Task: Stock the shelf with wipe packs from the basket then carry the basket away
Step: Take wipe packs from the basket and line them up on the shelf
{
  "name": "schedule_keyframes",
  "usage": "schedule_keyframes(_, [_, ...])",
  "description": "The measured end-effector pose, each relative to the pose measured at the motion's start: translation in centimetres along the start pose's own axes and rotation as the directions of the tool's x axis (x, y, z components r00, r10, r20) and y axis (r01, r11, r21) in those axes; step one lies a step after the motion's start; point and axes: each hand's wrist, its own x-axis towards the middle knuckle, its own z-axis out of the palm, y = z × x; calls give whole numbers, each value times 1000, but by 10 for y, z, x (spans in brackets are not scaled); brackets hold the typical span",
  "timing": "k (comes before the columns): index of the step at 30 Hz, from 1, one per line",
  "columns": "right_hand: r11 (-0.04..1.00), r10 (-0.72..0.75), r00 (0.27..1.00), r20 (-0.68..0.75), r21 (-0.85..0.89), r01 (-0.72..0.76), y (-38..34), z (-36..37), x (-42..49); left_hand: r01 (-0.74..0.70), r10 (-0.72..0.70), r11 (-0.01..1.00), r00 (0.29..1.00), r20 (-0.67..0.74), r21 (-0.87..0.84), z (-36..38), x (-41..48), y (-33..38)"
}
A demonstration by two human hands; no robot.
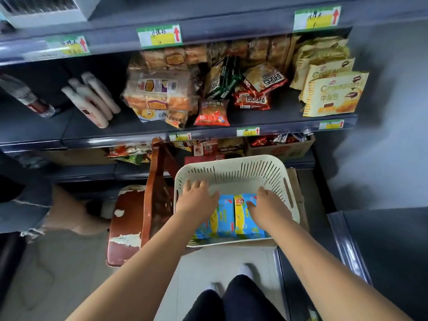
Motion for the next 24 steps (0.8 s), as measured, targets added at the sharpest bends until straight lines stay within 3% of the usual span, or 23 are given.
schedule_keyframes(7, [979,171,981,94,98,-180,10,43,31,26,-55,984,986,160,176,49,45,-27])
schedule_keyframes(10, [961,259,965,39,89,-262,7,55,36,14,-65,968,978,196,250,64,58,-42])
schedule_keyframes(15, [927,375,927,-25,43,-374,-12,67,28,-43,-4,937,991,133,347,67,65,-54])
schedule_keyframes(18, [927,371,927,-59,72,-367,-18,70,28,-36,2,922,996,89,386,59,63,-46])
schedule_keyframes(24, [954,246,963,-112,205,-220,-17,71,13,-19,17,898,1000,9,439,45,49,-32])
